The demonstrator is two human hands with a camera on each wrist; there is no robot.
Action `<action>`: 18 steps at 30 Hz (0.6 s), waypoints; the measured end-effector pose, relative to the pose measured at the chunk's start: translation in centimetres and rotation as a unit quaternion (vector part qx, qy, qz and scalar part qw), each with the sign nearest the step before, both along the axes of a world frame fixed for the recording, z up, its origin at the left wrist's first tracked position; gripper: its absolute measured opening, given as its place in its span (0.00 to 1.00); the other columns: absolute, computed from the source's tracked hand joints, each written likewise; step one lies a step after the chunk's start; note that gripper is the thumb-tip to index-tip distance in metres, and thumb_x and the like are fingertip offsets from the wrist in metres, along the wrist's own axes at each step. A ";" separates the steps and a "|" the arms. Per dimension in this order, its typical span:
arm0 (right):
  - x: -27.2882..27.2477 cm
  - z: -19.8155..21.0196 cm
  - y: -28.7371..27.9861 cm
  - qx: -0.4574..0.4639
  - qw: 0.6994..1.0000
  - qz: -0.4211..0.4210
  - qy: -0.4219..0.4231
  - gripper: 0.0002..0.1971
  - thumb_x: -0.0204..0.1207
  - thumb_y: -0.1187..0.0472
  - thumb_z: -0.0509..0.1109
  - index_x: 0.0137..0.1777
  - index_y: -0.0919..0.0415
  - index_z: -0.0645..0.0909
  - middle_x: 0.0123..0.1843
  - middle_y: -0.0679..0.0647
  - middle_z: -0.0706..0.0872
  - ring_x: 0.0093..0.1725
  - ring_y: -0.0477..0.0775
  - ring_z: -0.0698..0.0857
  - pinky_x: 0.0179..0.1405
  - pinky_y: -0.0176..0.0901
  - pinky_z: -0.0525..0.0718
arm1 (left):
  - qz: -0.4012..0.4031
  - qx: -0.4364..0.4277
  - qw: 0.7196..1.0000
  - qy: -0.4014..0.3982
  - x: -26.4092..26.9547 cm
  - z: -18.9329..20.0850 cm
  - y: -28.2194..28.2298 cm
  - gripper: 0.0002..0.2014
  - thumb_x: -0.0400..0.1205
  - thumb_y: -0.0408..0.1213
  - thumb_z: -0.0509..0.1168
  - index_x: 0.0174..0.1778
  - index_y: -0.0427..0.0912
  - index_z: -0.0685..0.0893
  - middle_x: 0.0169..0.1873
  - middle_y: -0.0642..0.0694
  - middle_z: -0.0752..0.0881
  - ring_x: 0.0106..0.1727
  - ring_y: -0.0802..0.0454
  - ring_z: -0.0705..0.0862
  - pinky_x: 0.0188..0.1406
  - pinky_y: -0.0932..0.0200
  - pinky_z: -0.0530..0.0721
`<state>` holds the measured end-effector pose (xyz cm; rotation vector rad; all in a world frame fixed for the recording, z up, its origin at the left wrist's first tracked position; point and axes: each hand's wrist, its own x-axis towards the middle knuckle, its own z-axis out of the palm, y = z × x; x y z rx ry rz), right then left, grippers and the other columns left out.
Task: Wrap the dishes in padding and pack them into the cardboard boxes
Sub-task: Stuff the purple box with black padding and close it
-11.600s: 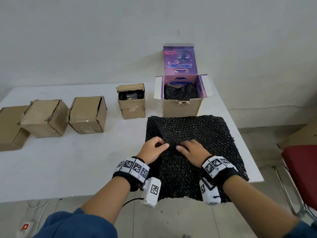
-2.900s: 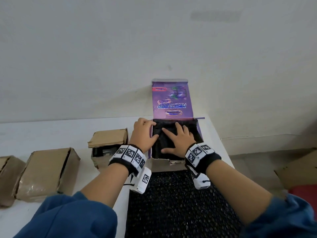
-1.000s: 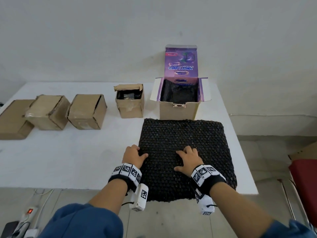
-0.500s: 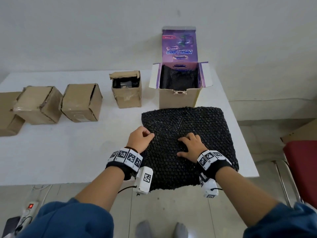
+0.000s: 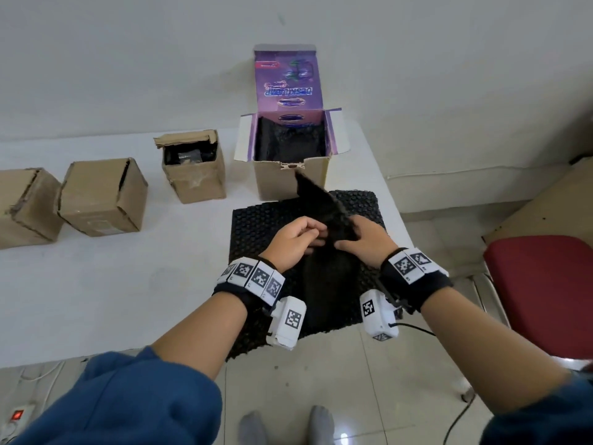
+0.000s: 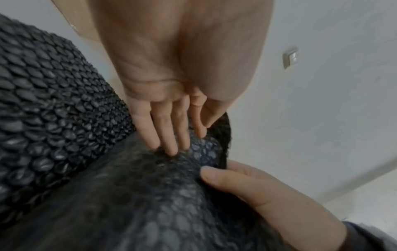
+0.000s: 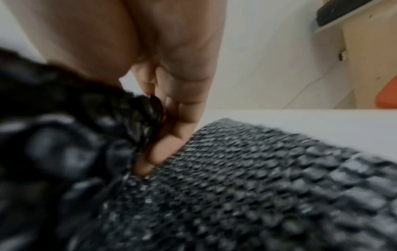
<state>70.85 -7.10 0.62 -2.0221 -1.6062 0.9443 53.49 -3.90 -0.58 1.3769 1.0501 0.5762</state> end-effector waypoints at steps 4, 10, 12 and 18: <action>5.1 -2.1 -1.2 -0.042 0.997 -0.042 -0.046 0.20 0.71 0.59 0.75 0.61 0.62 0.77 0.58 0.58 0.83 0.59 0.59 0.81 0.51 0.41 0.73 | 0.060 0.079 0.977 0.190 1.2 -3.1 0.6 0.15 0.79 0.38 0.69 0.60 0.41 0.79 0.59 0.42 0.81 0.55 0.50 0.82 0.58 0.59 0.79; 8.0 -5.1 -2.3 -0.077 0.992 -0.089 -0.051 0.23 0.76 0.60 0.71 0.70 0.62 0.72 0.66 0.62 0.81 0.64 0.63 0.80 0.56 0.44 0.74 | 0.071 -0.021 0.963 0.260 3.0 -5.6 0.1 0.34 0.74 0.50 0.73 0.72 0.39 0.70 0.53 0.45 0.85 0.56 0.46 0.84 0.59 0.54 0.80; 8.3 -5.9 -2.4 -0.079 0.991 -0.095 -0.052 0.21 0.76 0.61 0.71 0.67 0.63 0.74 0.64 0.62 0.82 0.63 0.63 0.80 0.53 0.43 0.74 | 0.081 -0.023 0.964 0.252 3.6 -5.9 0.1 0.33 0.74 0.48 0.74 0.71 0.38 0.71 0.54 0.44 0.85 0.57 0.46 0.83 0.58 0.56 0.78; 8.7 -5.8 -2.5 -0.036 0.994 -0.091 -0.042 0.18 0.75 0.61 0.72 0.63 0.66 0.76 0.61 0.62 0.84 0.59 0.62 0.82 0.50 0.41 0.74 | 0.041 -0.019 0.992 0.118 4.4 -4.7 0.2 0.13 0.78 0.38 0.71 0.55 0.36 0.83 0.55 0.39 0.87 0.58 0.43 0.84 0.63 0.49 0.80</action>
